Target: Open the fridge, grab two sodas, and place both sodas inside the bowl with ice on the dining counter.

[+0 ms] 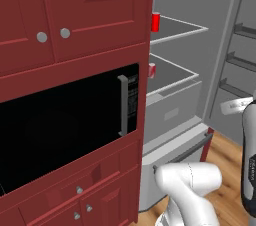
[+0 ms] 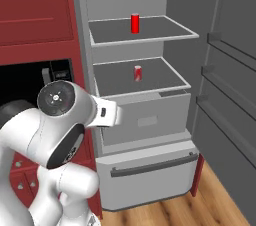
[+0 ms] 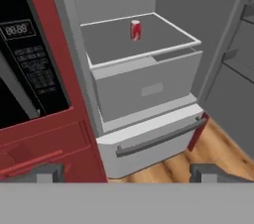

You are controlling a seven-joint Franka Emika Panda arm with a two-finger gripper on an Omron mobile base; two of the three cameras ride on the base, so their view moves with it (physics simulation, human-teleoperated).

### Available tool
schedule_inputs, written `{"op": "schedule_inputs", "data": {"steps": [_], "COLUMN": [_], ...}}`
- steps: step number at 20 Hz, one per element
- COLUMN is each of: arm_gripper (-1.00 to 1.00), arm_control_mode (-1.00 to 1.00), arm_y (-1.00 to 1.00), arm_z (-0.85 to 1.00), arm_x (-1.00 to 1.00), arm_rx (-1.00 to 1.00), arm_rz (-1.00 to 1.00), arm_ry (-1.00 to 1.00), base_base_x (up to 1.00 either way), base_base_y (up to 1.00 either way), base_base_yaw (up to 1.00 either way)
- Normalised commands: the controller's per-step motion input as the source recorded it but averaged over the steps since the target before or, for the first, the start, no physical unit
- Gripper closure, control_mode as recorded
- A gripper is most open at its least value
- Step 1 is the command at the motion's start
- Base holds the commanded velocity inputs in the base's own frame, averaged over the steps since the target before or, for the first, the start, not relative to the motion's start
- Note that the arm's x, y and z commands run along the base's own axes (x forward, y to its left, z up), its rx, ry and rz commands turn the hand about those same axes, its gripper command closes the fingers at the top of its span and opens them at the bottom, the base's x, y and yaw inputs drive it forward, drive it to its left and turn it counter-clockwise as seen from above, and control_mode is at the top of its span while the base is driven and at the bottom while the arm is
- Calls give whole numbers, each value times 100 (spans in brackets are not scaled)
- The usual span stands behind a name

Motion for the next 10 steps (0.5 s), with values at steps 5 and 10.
{"op": "schedule_inputs", "data": {"steps": [5, 10], "arm_gripper": [-100, -100], "arm_control_mode": [-100, 100], "arm_y": [12, 0], "arm_z": [-10, 0], "arm_x": [-2, 0], "arm_rx": [-9, 0], "arm_rz": [1, 0], "arm_ry": [0, 0], "base_base_x": [0, -8], "base_base_y": [0, -30], "base_base_yaw": [0, 4]}}
